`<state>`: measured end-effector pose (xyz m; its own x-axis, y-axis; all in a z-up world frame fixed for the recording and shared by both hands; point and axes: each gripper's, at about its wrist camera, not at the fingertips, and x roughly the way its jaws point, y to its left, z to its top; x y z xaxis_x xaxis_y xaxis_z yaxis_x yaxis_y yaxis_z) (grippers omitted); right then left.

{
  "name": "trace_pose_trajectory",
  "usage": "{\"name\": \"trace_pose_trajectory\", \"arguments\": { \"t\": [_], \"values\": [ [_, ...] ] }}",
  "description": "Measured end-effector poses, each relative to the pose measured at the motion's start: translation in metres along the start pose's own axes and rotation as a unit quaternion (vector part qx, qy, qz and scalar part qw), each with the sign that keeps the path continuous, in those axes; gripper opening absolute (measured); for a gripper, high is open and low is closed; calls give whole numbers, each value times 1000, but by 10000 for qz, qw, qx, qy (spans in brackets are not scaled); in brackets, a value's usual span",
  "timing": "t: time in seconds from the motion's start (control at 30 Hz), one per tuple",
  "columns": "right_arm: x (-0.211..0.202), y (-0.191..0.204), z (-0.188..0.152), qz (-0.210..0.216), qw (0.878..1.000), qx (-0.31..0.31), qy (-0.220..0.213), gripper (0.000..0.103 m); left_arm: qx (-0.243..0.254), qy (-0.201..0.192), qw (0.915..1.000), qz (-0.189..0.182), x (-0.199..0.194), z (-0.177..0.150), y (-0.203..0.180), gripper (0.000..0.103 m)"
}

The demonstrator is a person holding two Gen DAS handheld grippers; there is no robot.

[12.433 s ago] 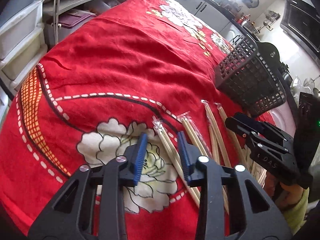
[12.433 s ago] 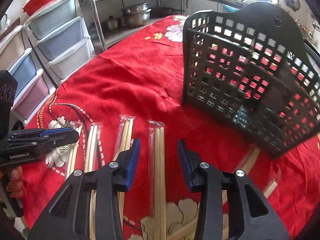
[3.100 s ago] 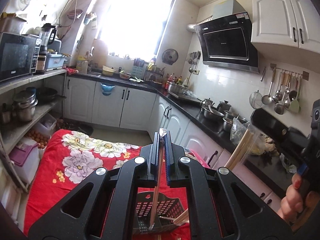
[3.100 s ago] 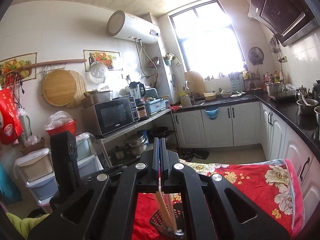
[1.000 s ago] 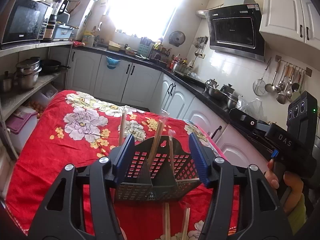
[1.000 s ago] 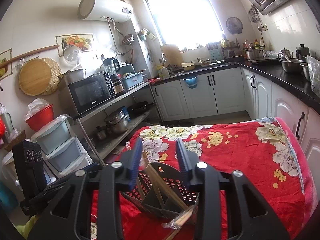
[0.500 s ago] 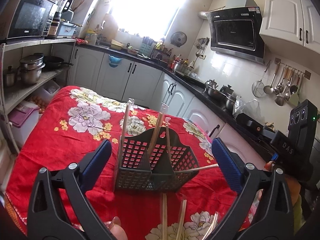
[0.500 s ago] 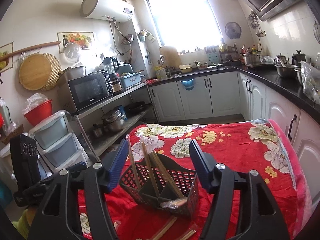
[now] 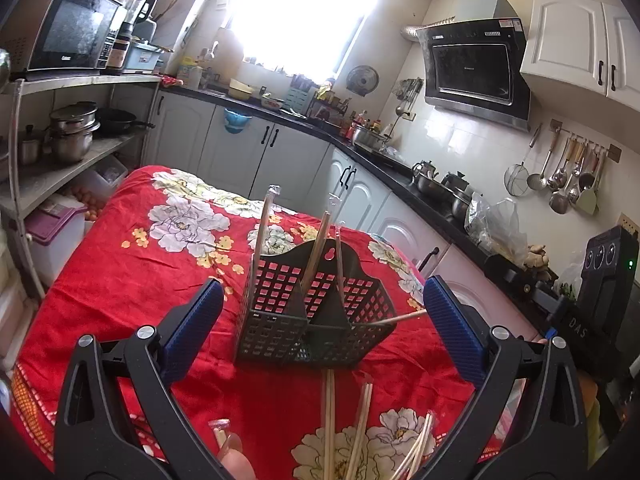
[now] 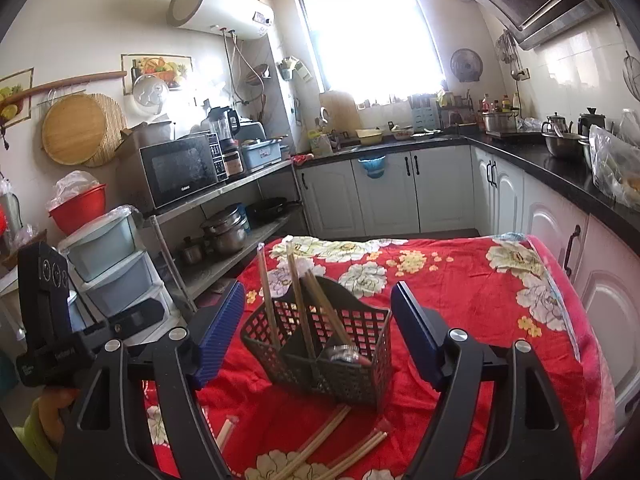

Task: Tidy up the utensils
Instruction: 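Move both open tools back down toward the remaining chopstick packs on the cloth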

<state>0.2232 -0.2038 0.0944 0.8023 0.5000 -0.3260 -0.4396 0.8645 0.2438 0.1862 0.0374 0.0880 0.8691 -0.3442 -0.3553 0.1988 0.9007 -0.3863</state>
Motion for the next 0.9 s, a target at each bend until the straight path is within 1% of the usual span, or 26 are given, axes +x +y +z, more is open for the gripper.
{"name": "trace_pose_trajectory", "arguments": {
  "t": [0.57, 0.9],
  "values": [
    [-20, 0, -40, -107, 9994, 37, 326, 74, -55, 102, 9999, -9, -11, -20, 6, 92],
    [-18, 7, -71, -203, 9977, -113, 635, 74, -168, 207, 9996, 66, -19, -36, 16, 92]
  ]
}}
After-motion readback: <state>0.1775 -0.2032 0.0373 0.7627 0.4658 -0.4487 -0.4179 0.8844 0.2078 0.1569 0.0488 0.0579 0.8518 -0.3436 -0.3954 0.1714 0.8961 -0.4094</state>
